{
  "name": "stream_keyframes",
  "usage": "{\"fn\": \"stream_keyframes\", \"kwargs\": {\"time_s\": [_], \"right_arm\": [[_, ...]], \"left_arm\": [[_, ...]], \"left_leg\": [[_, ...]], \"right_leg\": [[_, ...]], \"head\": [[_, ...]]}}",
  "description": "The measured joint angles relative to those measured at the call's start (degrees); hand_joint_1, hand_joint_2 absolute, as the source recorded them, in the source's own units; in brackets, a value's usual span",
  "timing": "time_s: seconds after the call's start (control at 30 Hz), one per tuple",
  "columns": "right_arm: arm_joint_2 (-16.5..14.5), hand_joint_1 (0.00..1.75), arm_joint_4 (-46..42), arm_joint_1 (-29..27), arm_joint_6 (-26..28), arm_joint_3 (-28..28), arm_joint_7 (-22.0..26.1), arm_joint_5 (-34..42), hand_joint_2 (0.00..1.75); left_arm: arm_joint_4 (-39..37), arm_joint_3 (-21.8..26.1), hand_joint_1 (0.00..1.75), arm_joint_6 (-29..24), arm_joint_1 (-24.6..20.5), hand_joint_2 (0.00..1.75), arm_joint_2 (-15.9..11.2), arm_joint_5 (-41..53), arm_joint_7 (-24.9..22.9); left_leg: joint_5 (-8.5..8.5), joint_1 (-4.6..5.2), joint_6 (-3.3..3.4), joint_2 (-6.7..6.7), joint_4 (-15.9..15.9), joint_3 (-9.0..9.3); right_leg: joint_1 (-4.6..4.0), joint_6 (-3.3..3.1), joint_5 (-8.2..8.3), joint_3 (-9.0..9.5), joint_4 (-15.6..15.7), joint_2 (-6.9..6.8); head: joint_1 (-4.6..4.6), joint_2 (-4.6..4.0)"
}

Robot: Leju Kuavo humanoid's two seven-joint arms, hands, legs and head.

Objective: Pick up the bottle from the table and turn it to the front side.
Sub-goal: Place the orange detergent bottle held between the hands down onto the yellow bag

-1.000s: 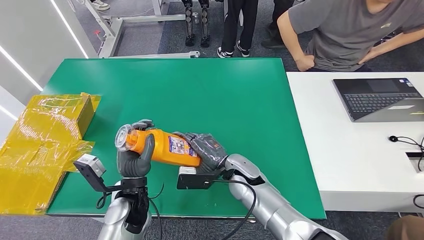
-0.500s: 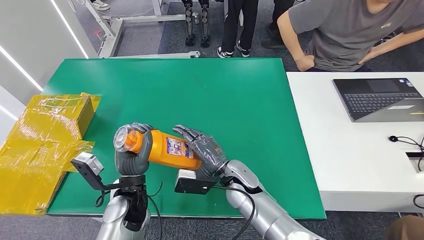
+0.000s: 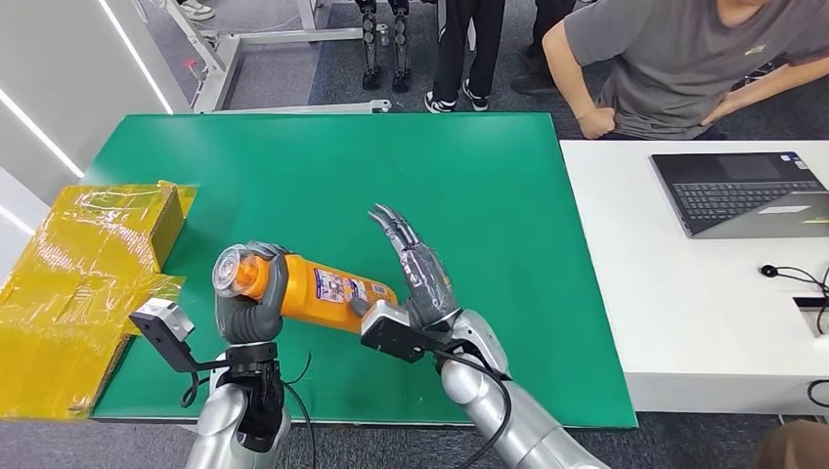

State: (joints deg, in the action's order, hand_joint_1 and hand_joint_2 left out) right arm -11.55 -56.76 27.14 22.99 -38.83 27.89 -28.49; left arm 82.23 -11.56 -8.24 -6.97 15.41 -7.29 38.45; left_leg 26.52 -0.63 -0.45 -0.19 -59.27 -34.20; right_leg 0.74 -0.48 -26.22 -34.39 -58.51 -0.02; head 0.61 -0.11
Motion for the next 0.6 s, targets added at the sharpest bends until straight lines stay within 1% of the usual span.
{"fn": "stream_keyframes", "kwargs": {"time_s": [0.1,0.17,0.27,0.33,0.47,0.6], "right_arm": [[-0.2,0.0,-1.7,-0.9,1.0,0.5,1.1,2.7,1.75],[-0.2,0.0,-3.6,-2.3,2.7,1.1,2.7,5.7,1.75],[-0.2,0.0,-8.2,-6.1,6.6,2.1,5.3,10.6,1.75],[0.0,0.0,-11.9,-9.1,8.9,2.8,6.6,12.7,1.75],[0.6,0.0,-19.4,-14.7,12.4,4.0,8.9,15.3,1.75],[1.1,0.0,-25.1,-18.1,14.2,4.6,9.3,16.3,1.75]], "left_arm": [[0.4,0.3,1.75,-0.7,0.1,1.75,0.0,0.5,0.0],[1.1,0.4,1.75,-2.1,0.2,1.75,-0.1,2.3,0.0],[2.8,0.4,1.75,-6.7,0.0,1.75,-0.9,10.9,-0.7],[4.2,0.5,1.75,-9.8,-0.6,1.75,-2.2,17.6,-2.6],[6.8,1.3,1.75,-14.3,-2.9,1.75,-6.0,29.9,-8.1],[7.2,1.9,1.75,-18.7,-6.6,1.75,-10.0,45.4,-14.7]], "left_leg": [[0.0,0.0,0.0,-0.01,0.0,0.0],[0.0,0.0,0.0,-0.01,0.0,0.0],[0.01,0.0,0.0,-0.02,0.0,-0.01],[0.01,0.0,0.0,-0.01,0.0,-0.02],[0.01,-0.01,0.0,0.01,0.0,-0.02],[-0.03,-0.01,-0.03,0.02,0.0,-0.02]], "right_leg": [[0.0,0.0,0.0,0.0,0.0,-0.01],[0.0,0.0,0.0,0.0,0.0,-0.03],[0.0,0.0,-0.01,-0.01,0.0,-0.02],[0.0,-0.01,-0.02,-0.04,0.0,-0.02],[0.0,-0.03,-0.03,-0.06,0.0,0.0],[-0.01,-0.03,-0.02,-0.07,0.0,0.0]], "head": [[0.0,0.0],[0.0,0.0],[-0.01,0.0],[-0.01,0.0],[0.01,0.0],[0.0,0.0]]}}
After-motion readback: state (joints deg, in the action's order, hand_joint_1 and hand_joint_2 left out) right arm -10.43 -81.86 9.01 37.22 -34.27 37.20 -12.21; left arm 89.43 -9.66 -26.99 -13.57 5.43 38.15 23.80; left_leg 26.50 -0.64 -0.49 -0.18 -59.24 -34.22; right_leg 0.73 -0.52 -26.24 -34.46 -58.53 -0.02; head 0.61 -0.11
